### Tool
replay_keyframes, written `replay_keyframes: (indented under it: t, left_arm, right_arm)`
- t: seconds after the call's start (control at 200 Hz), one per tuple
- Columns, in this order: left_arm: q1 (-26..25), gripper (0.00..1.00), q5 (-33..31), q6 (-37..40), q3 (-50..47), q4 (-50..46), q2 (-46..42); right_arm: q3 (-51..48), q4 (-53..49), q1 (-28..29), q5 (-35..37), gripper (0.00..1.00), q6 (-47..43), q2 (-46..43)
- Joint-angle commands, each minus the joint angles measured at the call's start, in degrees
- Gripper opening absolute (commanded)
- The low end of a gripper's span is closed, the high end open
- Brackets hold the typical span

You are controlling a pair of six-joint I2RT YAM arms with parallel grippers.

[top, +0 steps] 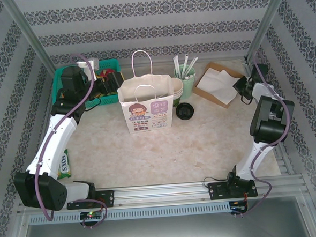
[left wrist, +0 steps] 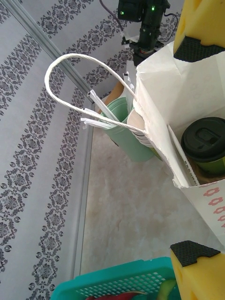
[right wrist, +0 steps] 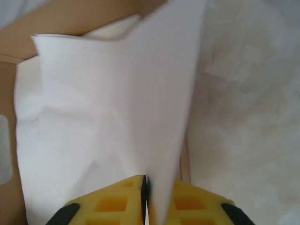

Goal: Pack the takeout coffee

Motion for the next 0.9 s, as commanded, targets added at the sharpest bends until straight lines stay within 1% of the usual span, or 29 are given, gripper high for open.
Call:
replay_keyframes:
  t: [0.0,0.125,0.245,0.345,0.445,0.555,0.669,0.814,0.894]
  left_arm:
    - [0.5,1.00,0.1,2.2,-0.6,-0.1,-1.5]
    - [0.5,1.00,0.4,4.9,0.0,0.2,-2.5]
    - [-0.1,1.00,5.7,9.3,2.4,1.9,-2.5]
    - [-2.7,1.00,6.7,16.9,6.3,0.4,-1.7]
    - [-5.1,1.00,7.4,25.1,9.5,-0.5,-0.7]
    - [-6.6,1.00,13.2,34.6,11.1,1.6,0.5]
    - [-8.6,1.00,15.9,43.6,12.8,4.1,2.6]
    - [-10.7,1.00,25.9,51.8,23.3,-4.7,8.6]
    - [-11.6,1.00,29.0,53.8,29.0,-7.7,12.2]
  right_arm:
    - [-1.1,1.2,0.7,1.8,0.01,-3.8,-4.3]
    - [-2.9,3.2,1.3,-1.4,0.00,-7.1,-10.4]
    - [-2.7,1.2,4.6,-1.9,0.00,-14.0,-18.7]
    - [-1.0,-1.2,8.2,-3.0,0.00,-18.8,-24.9]
    - [1.9,-3.2,11.9,-6.2,0.00,-21.9,-29.2]
    - [5.4,-4.1,15.8,-10.6,0.00,-23.7,-32.0]
    - [9.0,-4.6,20.9,-15.8,0.00,-26.5,-33.7]
    - [13.4,-5.1,28.2,-19.6,0.00,-31.1,-33.8]
    - [16.7,-6.0,31.9,-21.0,0.00,-33.5,-32.5]
